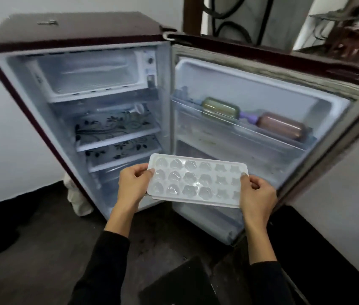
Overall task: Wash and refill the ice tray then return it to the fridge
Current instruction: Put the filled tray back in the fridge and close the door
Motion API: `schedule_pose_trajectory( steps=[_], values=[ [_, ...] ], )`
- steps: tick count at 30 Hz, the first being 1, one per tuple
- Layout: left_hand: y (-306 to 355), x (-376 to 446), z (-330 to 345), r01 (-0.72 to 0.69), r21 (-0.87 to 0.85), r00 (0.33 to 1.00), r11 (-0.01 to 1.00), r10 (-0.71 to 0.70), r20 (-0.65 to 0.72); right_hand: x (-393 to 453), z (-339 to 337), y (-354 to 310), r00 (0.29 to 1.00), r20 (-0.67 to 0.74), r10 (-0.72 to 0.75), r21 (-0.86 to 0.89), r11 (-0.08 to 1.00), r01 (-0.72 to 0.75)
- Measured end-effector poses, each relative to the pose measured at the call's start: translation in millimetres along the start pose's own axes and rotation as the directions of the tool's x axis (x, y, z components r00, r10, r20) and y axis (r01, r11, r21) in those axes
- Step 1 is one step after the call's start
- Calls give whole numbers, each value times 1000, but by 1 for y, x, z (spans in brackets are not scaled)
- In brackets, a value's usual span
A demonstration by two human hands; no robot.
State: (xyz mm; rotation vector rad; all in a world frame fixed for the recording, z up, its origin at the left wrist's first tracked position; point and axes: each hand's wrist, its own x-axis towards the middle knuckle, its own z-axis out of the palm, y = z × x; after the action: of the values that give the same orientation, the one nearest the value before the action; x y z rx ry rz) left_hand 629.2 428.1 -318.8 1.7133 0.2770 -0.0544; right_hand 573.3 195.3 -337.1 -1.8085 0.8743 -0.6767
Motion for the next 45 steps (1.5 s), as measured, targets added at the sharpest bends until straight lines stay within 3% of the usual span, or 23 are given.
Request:
schedule_pose_trajectory(
  steps=[7,20,31,37,45],
  values=[
    [5,64,-48,36,17,985,999,-32,-170,21,100,-50,976,191,-104,-39,993,114],
    [19,159,-95,63,135,858,989,16,-514,59,248,-113,817,487,-309,49,944,328],
    [49,275,-135,37,282,817,959,133,-561,83,363,-159,753,475,-455,159,886,435],
    [66,348,-155,54,391,807,919,190,-559,100,434,-189,760,437,-481,124,869,479],
    [95,433,-168,117,514,791,849,233,-565,126,515,-220,737,507,-447,36,865,500]
  ],
)
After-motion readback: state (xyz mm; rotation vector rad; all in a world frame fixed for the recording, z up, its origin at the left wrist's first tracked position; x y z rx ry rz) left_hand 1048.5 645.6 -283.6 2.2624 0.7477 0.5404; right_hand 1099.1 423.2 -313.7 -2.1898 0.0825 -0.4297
